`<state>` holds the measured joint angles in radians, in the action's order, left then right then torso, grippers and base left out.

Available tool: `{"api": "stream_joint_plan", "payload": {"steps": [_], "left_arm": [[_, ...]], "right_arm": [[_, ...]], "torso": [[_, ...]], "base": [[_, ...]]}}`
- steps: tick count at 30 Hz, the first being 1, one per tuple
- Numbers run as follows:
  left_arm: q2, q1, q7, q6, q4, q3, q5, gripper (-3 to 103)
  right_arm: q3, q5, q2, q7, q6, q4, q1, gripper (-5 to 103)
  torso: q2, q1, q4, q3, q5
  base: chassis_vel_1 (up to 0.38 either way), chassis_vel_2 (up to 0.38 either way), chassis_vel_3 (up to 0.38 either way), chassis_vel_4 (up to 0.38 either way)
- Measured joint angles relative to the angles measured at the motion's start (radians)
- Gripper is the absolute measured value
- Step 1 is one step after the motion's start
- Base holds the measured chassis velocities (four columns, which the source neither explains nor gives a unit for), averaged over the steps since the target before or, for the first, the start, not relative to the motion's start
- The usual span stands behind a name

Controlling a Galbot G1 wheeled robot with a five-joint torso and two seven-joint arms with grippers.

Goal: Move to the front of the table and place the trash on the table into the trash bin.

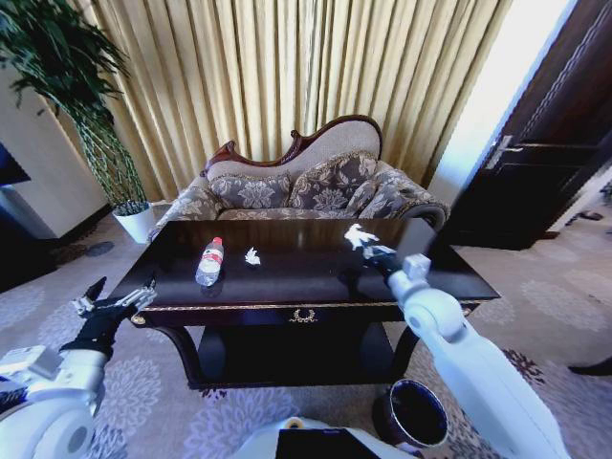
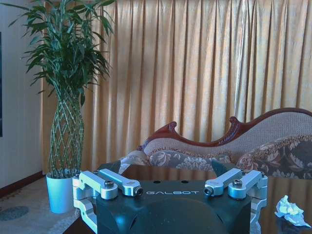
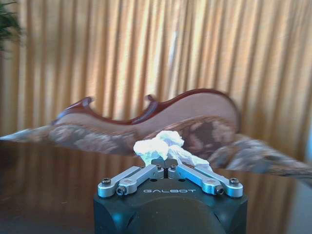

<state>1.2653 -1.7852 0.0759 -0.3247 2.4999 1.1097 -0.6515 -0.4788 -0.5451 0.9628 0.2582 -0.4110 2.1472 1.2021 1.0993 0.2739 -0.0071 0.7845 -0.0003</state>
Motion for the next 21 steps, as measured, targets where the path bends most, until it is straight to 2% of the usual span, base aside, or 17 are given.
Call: {"api": "stream_joint_plan", "payload": {"steps": [2,6,7,10,16,21], "left_arm": [[-0.001,0.000,0.000,0.001,0.000,0.000,0.000,100],[-0.003,-0.001,-0.002,0.009,0.000,0.002,-0.003,100],[-0.003,-0.001,-0.002,0.009,0.000,0.002,-0.003,100],[-0.005,0.001,-0.007,0.009,0.000,-0.005,-0.005,100],[-0.019,0.006,-0.022,0.012,0.000,-0.016,-0.008,100],[-0.054,0.013,-0.036,0.014,0.000,-0.018,-0.025,100]], "right_arm": [[-0.037,0.010,0.016,0.000,0.008,0.012,0.038,0],[-0.185,0.037,0.079,-0.039,0.079,0.069,0.221,0],[-0.185,0.037,0.079,-0.039,0.079,0.069,0.221,0],[-0.261,0.036,0.105,-0.047,0.108,0.120,0.360,0],[-0.306,0.023,0.123,-0.047,0.121,0.169,0.402,0],[-0.324,0.004,0.132,-0.045,0.120,0.216,0.431,0]], "torso": [[0.000,0.000,0.0000,0.000,0.0002],[0.000,0.000,-0.0004,0.000,0.0001],[0.000,0.000,-0.0004,0.000,0.0001],[0.000,0.000,-0.0009,0.000,0.0001],[0.000,0.000,0.0001,0.000,0.0000],[0.000,0.000,-0.0004,0.000,0.0000]], "base": [[0.000,0.000,0.000,0.000],[0.000,0.000,0.000,0.000],[0.000,0.000,0.000,0.000],[0.000,0.000,0.000,0.000],[0.000,0.000,0.000,0.000],[0.000,0.000,0.000,0.000]]}}
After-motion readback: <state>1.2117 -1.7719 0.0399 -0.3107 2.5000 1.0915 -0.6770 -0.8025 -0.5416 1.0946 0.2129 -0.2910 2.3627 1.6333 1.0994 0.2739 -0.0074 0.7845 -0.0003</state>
